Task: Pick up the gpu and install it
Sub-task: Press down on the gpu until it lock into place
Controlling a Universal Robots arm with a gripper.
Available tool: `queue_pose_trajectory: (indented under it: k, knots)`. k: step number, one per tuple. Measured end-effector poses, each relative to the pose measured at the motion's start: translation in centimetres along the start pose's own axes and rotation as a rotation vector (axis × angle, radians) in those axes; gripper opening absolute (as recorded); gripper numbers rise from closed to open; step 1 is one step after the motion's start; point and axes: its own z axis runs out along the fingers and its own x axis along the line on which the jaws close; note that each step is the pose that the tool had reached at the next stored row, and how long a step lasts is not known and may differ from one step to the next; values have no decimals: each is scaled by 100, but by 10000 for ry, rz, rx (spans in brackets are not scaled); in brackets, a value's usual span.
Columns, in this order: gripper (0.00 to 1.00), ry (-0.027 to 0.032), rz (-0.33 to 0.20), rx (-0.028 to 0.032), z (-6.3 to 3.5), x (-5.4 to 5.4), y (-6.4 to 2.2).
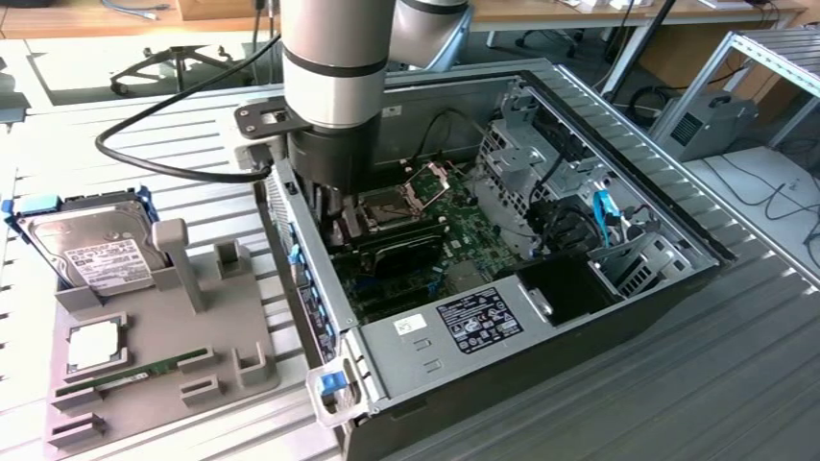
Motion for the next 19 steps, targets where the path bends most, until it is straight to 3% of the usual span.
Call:
queue_pose_trajectory:
  k: [3,7,11,13,19]
  knots:
    - [11,3,-4,-25,2,4,-138]
    - [11,-1,-7,-106,1,9,-317]
    - [11,-3,-10,-197,1,15,-513]
    - [11,-6,-12,-265,1,19,-669]
    - [11,-9,-17,-408,3,27,-948]
